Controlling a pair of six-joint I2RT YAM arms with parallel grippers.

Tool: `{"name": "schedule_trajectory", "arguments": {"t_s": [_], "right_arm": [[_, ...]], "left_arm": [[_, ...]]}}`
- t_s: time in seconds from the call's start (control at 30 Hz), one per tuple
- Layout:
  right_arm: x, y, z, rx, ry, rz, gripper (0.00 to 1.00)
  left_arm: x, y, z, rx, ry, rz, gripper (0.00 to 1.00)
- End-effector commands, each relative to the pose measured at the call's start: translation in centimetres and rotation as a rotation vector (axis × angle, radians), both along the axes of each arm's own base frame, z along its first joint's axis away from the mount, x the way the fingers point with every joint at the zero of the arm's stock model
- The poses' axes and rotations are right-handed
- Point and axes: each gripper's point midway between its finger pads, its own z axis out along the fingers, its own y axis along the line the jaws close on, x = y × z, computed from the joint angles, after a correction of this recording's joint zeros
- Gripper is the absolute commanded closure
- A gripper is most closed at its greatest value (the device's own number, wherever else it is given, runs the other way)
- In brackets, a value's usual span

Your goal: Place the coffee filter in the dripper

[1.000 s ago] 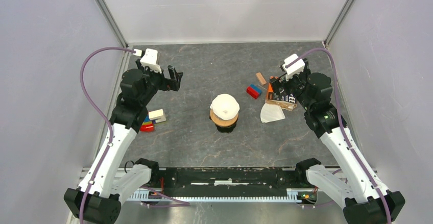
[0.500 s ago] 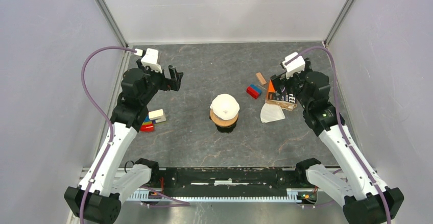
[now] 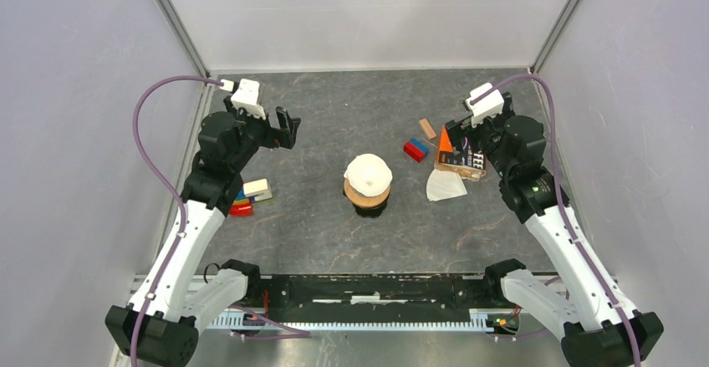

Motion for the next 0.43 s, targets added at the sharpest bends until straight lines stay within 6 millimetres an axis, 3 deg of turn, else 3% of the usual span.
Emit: {"name": "schedule_trajectory", "arguments": {"t_s": [0.0, 0.4], "right_arm": [[-0.97, 1.35, 5.18, 0.05, -0.112, 0.092, 0.02], [-0.89, 1.42, 4.48, 0.049, -0.102, 0.097, 0.02]], "left_arm": [[-0.12, 0.04, 3.37, -0.026, -0.1, -0.005, 0.0], [-0.3, -0.45, 3.62, -0.027, -0.109, -0.036, 0.0]]}}
